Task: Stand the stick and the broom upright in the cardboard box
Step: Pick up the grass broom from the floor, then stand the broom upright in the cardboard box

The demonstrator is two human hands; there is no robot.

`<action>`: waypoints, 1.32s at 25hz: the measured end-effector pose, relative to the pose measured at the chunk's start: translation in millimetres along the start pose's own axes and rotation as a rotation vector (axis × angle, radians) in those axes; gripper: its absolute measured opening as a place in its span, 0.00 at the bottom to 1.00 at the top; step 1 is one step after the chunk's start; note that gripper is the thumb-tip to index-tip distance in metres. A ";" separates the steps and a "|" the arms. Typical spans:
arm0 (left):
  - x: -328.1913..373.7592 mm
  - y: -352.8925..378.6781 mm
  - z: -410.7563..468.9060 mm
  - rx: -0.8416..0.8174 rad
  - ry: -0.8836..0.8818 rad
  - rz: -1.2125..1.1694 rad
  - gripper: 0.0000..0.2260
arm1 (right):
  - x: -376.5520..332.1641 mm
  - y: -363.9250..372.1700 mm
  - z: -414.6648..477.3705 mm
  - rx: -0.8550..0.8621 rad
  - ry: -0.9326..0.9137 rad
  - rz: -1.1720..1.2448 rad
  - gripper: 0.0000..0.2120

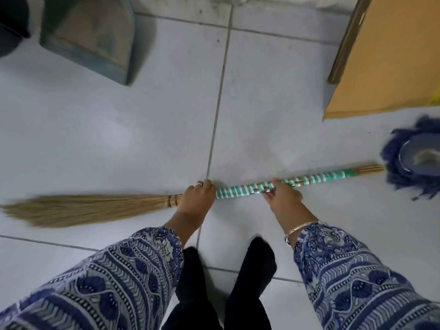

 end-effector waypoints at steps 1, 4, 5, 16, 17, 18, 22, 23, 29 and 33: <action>-2.4 -8.8 -3.4 -0.020 -0.048 -0.038 0.14 | -1.8 1.0 -8.9 0.031 0.024 0.044 0.06; -2.8 -36.1 -32.9 -0.040 -0.101 -0.128 0.18 | -5.9 2.7 -61.5 0.141 0.050 0.021 0.09; -5.4 -56.8 -47.0 -0.045 -0.123 -0.144 0.19 | -10.7 4.3 -87.0 0.116 0.038 0.006 0.08; 21.2 -406.0 -190.4 0.319 -0.257 -0.457 0.10 | -186.5 3.7 -509.0 -0.228 -0.670 -0.165 0.06; 29.9 -437.4 -205.5 0.382 -0.264 -0.512 0.09 | -200.5 -7.4 -550.6 -0.241 -0.740 -0.177 0.05; 42.2 -472.7 -221.3 0.450 -0.255 -0.556 0.07 | -215.9 -22.3 -594.7 -0.260 -0.810 -0.182 0.04; 104.4 -587.4 -269.0 0.662 -0.167 -0.704 0.03 | -268.5 -85.4 -730.3 -0.313 -1.089 -0.200 0.06; 124.3 -610.5 -279.2 0.696 -0.135 -0.723 0.02 | -279.3 -105.7 -757.9 -0.313 -1.151 -0.200 0.06; 270.8 -693.0 -300.5 0.799 0.090 -0.774 0.05 | -336.7 -257.9 -850.3 -0.185 -1.403 -0.173 0.06; 403.3 -703.8 -300.2 0.801 0.193 -0.802 0.09 | -367.7 -381.5 -851.9 -0.094 -1.535 -0.264 0.07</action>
Point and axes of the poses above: each hand's wrist, its own z-axis towards the middle knuckle, its own y-axis out of the palm, x = y × z, the point moved 1 cm from there along z, towards the middle knuckle, and after that the axes turned 5 degrees about y, right-handed, at the moved point
